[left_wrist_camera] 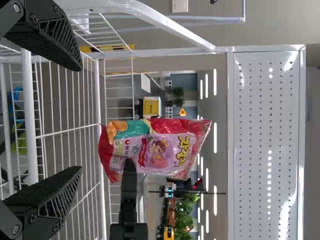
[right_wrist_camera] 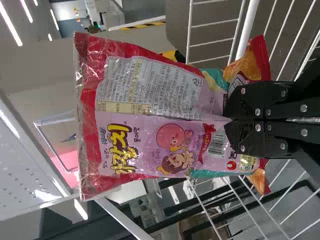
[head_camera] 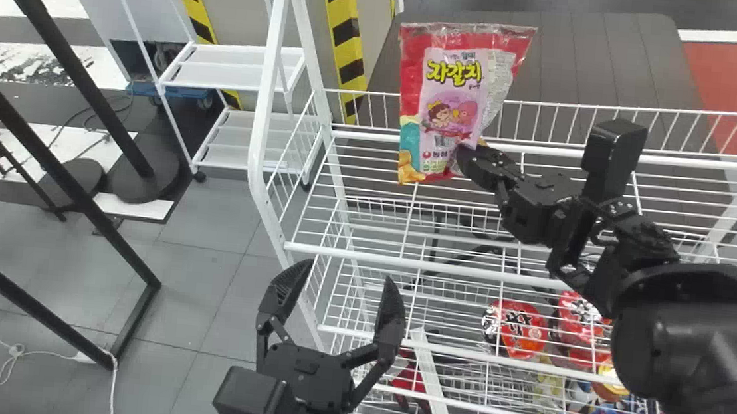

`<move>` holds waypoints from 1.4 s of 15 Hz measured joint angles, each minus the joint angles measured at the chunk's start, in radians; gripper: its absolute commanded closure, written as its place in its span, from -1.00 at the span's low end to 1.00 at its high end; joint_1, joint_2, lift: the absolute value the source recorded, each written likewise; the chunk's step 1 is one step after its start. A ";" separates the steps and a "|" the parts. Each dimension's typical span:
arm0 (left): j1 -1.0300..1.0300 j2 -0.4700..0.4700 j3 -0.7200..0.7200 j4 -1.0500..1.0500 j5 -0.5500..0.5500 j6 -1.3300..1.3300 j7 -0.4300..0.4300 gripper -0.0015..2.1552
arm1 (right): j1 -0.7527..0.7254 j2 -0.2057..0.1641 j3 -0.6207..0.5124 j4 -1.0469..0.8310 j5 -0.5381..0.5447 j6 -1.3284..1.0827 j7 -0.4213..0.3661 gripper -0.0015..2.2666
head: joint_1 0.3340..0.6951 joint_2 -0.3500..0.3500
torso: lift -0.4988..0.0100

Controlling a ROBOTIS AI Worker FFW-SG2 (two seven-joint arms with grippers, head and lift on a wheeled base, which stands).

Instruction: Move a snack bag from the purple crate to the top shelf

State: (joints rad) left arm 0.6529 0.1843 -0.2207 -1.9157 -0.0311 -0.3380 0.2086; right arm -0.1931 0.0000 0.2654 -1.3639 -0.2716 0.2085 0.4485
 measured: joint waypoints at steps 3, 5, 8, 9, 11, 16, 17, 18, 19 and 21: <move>-0.002 0.002 0.007 0.013 0.009 -0.018 0.000 -0.89 | -0.025 0.000 0.019 0.056 0.015 -0.051 -0.045 0.20 | 1.00 0.61 | 0.97; -0.002 0.003 0.012 0.019 0.013 -0.031 0.000 -0.89 | -0.036 0.000 0.040 0.082 0.038 -0.083 -0.092 0.19 | 1.00 0.61 | 0.97; -0.003 0.004 0.022 0.026 0.022 -0.044 -0.001 -0.89 | -0.055 0.000 0.054 0.114 0.062 -0.078 -0.126 0.18 | 1.00 0.62 | 0.97; -0.004 0.004 0.023 0.030 0.026 -0.052 -0.001 -0.89 | -0.061 0.000 0.055 0.130 0.062 -0.075 -0.127 0.18 | 1.00 0.62 | 0.97; -0.006 0.004 0.026 0.039 0.029 -0.068 0.001 -0.89 | -0.069 0.000 0.055 0.156 0.061 -0.075 -0.138 0.18 | 1.00 0.62 | 0.97; -0.008 0.004 0.048 0.058 0.051 -0.113 0.004 -0.89 | -0.085 0.000 0.051 0.202 0.051 -0.088 -0.144 0.11 | 1.00 0.63 | 0.97; -0.008 0.003 0.053 0.065 0.054 -0.124 0.005 -0.89 | -0.087 0.000 0.051 0.208 0.048 -0.090 -0.144 -0.03 | 1.00 0.64 | 0.97; -0.008 0.003 0.056 0.072 0.057 -0.139 0.006 -0.89 | -0.087 0.000 0.051 0.214 0.047 -0.097 -0.144 -0.03 | 1.00 0.65 | 0.97; -0.008 0.003 0.060 0.081 0.061 -0.157 0.006 -0.89 | -0.088 0.000 0.051 0.223 0.047 -0.112 -0.145 -0.04 | 1.00 0.66 | 0.97; -0.008 0.003 0.065 0.091 0.067 -0.178 0.008 -0.89 | -0.090 0.000 0.050 0.240 0.048 -0.140 -0.146 -0.29 | 1.00 0.67 | 0.97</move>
State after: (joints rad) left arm 0.6451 0.1872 -0.1552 -1.8244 0.0357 -0.5162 0.2169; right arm -0.2828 0.0000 0.3155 -1.1239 -0.2236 0.0680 0.3028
